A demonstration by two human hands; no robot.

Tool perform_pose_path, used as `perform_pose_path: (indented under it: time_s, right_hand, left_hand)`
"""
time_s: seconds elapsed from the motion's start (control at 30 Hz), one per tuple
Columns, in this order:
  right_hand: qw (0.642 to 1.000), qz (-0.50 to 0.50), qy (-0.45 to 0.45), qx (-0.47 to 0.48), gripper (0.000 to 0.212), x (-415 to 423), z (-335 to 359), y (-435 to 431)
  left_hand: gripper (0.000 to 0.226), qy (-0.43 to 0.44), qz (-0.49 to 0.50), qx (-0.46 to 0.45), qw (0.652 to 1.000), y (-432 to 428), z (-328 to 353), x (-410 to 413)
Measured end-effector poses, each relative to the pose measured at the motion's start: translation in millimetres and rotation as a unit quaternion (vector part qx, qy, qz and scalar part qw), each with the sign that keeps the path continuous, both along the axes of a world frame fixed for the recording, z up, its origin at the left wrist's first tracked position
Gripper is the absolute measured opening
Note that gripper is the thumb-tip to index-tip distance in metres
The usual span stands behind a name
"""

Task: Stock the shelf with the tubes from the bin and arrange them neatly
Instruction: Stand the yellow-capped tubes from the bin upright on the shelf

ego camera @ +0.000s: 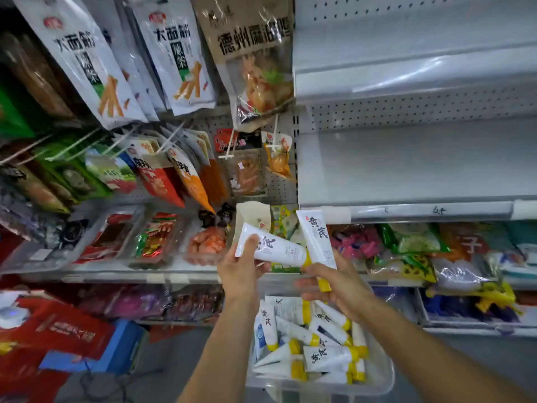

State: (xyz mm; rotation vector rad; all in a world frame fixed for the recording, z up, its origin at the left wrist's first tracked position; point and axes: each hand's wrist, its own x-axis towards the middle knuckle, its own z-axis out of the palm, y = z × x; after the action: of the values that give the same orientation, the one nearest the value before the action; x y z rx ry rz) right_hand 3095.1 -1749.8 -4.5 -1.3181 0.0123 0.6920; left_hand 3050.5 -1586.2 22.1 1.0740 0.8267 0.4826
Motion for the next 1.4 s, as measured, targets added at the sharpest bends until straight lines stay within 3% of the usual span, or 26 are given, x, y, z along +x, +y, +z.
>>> perform_pose_path:
  time_s: [0.07, 0.2, 0.33, 0.5, 0.73, 0.87, 1.2, 1.4]
  right_hand:
    - [1.000, -0.006, -0.012, 0.013, 0.040, -7, 13, 7]
    - [0.997, 0.007, -0.074, -0.012, 0.039, -13, 41, 19]
    - [0.991, -0.028, -0.118, -0.049, 0.017, -5, 74, 22]
    - [0.982, -0.025, -0.186, -0.037, 0.014, 15, 132, 19]
    - [0.936, -0.027, -0.351, 0.010, 0.022, 70, 237, 13]
    - [0.897, -0.057, -0.438, -0.028, 0.026, 123, 292, 15]
    - [0.861, -0.047, -0.462, -0.207, 0.058, 279, 311, 42]
    - [0.854, -0.048, -0.459, -0.239, 0.059, 314, 304, 54]
  left_hand:
    - [0.020, -0.023, -0.011, -0.035, 0.999, -4, 14, -3]
    - [0.031, -0.024, -0.110, -0.008, 0.994, -6, 37, -2]
    - [0.028, -0.039, -0.168, 0.060, 0.983, 8, 67, 4]
    - [0.010, -0.070, -0.198, 0.146, 0.967, 19, 122, 7]
    - [0.009, -0.131, -0.197, 0.240, 0.942, 17, 209, 50]
    - [0.007, -0.154, -0.209, 0.274, 0.926, 12, 245, 84]
    - [0.011, -0.144, -0.214, 0.242, 0.935, 5, 265, 146]
    - [0.012, -0.134, -0.211, 0.235, 0.939, 4, 267, 162]
